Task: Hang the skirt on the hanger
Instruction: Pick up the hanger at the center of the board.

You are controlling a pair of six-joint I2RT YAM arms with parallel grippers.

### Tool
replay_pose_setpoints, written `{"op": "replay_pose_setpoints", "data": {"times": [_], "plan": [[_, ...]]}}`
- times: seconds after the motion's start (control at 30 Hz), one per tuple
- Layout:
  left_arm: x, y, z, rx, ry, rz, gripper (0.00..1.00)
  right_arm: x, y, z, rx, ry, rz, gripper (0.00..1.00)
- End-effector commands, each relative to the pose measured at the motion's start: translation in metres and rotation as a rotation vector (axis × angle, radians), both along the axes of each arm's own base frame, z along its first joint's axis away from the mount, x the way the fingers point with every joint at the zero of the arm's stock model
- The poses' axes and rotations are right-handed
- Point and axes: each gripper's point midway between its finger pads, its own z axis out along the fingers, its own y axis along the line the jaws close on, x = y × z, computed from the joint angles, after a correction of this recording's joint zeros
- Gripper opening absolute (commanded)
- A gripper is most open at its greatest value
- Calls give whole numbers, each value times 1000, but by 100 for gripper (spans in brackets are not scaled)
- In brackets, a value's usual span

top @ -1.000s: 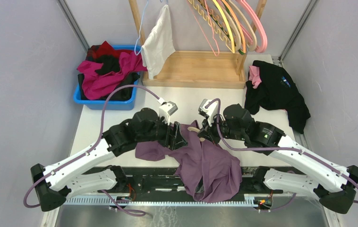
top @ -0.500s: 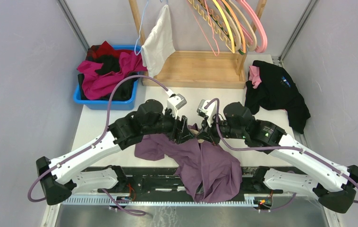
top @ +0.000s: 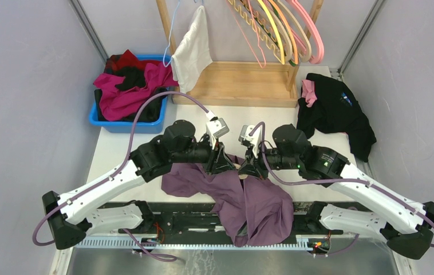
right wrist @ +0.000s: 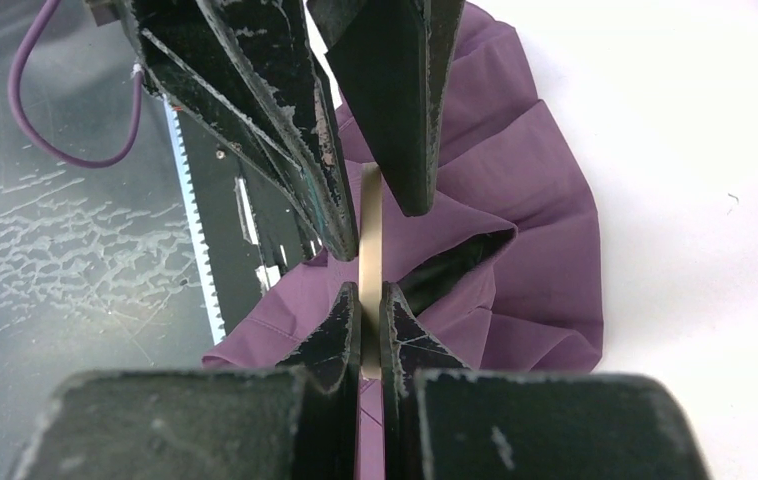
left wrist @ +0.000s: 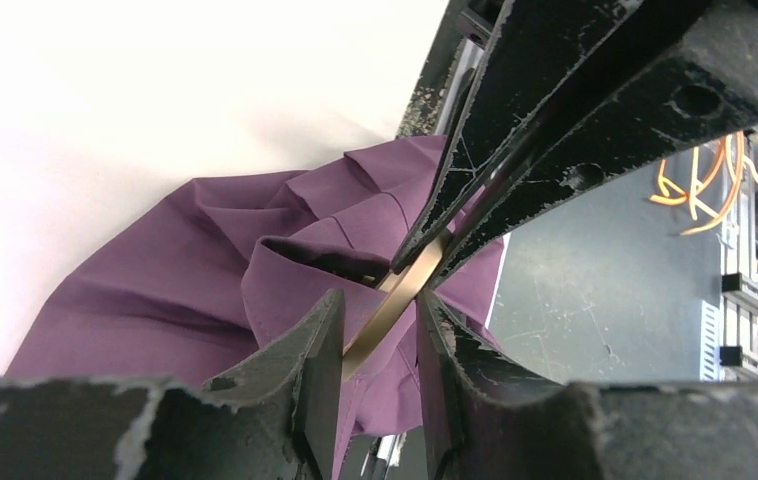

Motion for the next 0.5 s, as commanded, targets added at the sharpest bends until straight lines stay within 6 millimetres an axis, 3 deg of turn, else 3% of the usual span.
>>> {"op": "replay_pose_setpoints", "data": {"times": [0.0,0.13,0.3,0.47], "plan": [[-16,-6,25,-80,-72,-131,38,-6,8,46,135,-66,52,1],[-19,-6,16,-57,-53,-152,45,-5,11,45,134,-63,55,1],[-23,-8,6,-38,-26,-176,45,-3,14,44,134,-62,53,1],[-20,-10,-3,-10,-14,-174,36,-2,16,45,135,-63,59,1]]}}
